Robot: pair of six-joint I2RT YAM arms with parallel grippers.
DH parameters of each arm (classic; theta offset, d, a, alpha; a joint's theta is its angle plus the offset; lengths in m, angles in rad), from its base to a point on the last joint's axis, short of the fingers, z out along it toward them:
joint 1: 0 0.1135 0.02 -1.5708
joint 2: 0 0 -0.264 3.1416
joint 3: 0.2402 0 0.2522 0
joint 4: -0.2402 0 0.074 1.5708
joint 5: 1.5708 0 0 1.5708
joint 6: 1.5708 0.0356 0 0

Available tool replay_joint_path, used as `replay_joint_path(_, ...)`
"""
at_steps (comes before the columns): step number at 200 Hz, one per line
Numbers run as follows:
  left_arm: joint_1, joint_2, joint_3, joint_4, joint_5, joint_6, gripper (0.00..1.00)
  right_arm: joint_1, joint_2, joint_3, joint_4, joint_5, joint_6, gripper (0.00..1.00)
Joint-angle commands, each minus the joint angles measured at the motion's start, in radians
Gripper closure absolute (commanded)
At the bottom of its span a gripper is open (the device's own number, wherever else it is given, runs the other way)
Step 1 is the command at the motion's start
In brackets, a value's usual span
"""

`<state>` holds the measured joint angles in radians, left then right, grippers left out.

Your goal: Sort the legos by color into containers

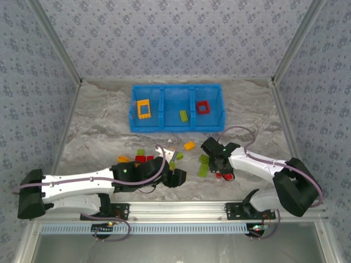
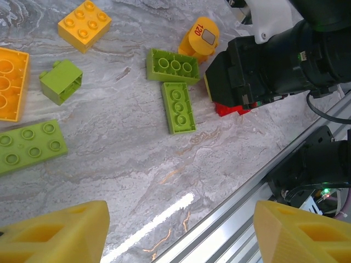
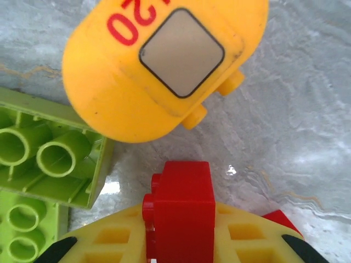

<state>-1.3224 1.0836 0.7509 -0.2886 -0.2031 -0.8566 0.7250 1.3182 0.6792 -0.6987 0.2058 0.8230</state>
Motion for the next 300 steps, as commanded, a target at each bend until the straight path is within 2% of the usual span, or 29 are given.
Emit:
replay_joint_path(1, -0.008, -0.004, 0.08, 0.011, -0.042, 0.03, 0.29, 0.022, -0.077, 0.094, -0.098, 0.102, 0.003, 0.75)
replay_joint_path(27, -0.002, 0.01, 0.143, -0.009, -0.11, 0.061, 0.29, -0.062, -0.051, 0.251, -0.061, 0.073, -0.12, 0.76)
replay_joint_path(53, 0.03, 0.052, 0.202, -0.018, -0.144, 0.067, 0.29, -0.2, 0.136, 0.454, 0.056, -0.051, -0.283, 0.78)
replay_joint_path(78, 0.068, 0.096, 0.25, -0.016, -0.15, 0.073, 0.29, -0.313, 0.364, 0.673, 0.133, -0.217, -0.342, 0.79)
replay_joint_path(112, 0.091, 0.147, 0.318, -0.019, -0.158, 0.099, 0.29, -0.364, 0.672, 0.986, 0.015, -0.282, -0.387, 0.79)
replay_joint_path(144, 0.095, 0.189, 0.353, -0.027, -0.155, 0.111, 0.29, -0.381, 0.786, 1.058, -0.002, -0.306, -0.378, 0.79)
replay_joint_path(176, 0.095, 0.198, 0.349, -0.035, -0.161, 0.096, 0.29, -0.386, 0.799, 1.028, 0.026, -0.314, -0.355, 0.76)
replay_joint_path(220, 0.097, 0.198, 0.347, -0.068, -0.177, 0.078, 0.29, -0.388, 0.792, 1.016, 0.028, -0.314, -0.357, 0.52)
replay_joint_path(245, 0.102, 0.186, 0.345, -0.114, -0.203, 0.052, 0.29, -0.387, 0.745, 1.01, 0.025, -0.295, -0.364, 0.5)
replay_joint_path(263, 0.108, 0.171, 0.347, -0.182, -0.243, 0.013, 0.29, -0.38, 0.659, 0.975, 0.043, -0.264, -0.368, 0.52)
replay_joint_path(278, 0.136, 0.151, 0.348, -0.302, -0.291, -0.066, 0.29, -0.362, 0.555, 0.908, 0.091, -0.238, -0.376, 0.53)
replay_joint_path(291, 0.207, 0.134, 0.324, -0.418, -0.271, -0.138, 0.29, -0.317, 0.422, 0.789, 0.194, -0.207, -0.389, 0.53)
replay_joint_path(300, 0.285, 0.121, 0.291, -0.47, -0.216, -0.166, 0.3, -0.276, 0.346, 0.712, 0.258, -0.188, -0.403, 0.53)
